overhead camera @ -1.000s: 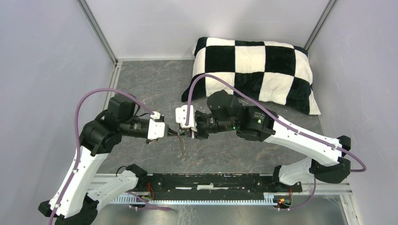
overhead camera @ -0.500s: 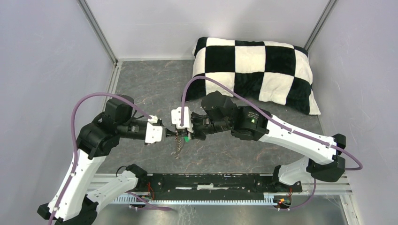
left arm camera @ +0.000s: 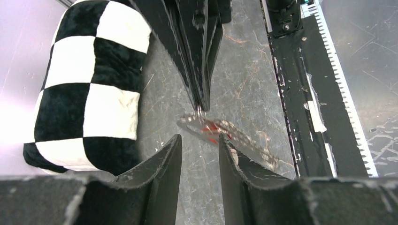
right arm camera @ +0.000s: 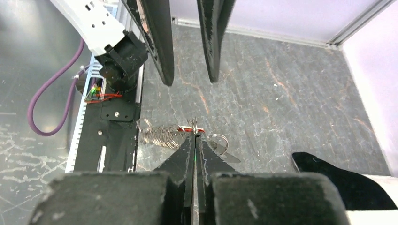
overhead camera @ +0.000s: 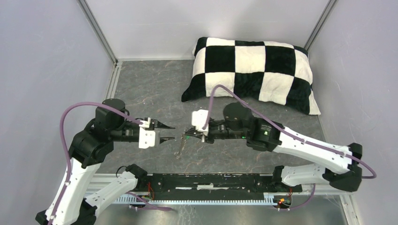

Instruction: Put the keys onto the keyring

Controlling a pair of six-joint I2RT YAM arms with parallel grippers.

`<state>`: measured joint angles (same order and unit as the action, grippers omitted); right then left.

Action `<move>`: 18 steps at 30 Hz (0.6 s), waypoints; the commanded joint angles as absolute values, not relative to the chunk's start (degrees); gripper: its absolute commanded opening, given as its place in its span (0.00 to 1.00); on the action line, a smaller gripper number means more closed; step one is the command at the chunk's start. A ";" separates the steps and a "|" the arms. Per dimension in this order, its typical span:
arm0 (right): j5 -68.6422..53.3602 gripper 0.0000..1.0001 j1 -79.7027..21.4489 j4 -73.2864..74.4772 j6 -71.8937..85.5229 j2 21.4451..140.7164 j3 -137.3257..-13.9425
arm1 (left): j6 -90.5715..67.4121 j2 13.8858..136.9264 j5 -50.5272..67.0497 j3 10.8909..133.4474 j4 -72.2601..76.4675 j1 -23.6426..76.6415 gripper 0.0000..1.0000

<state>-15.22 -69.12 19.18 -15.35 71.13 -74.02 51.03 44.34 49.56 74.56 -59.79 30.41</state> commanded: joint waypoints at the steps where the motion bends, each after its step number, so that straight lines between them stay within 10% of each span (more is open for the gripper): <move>1: -14.98 0.01 -67.64 1.21 -11.89 62.91 -67.26 | 49.26 44.05 47.98 75.64 -58.57 30.51 0.41; 18: -18.44 0.01 -66.45 -31.34 3.63 59.02 -50.03 | 39.90 41.46 50.50 69.76 -43.42 30.55 0.30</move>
<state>-18.06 -66.61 -18.26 -1.39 60.31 -51.07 44.36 42.61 48.75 70.48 -49.69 30.41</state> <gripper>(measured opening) 0.014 0.322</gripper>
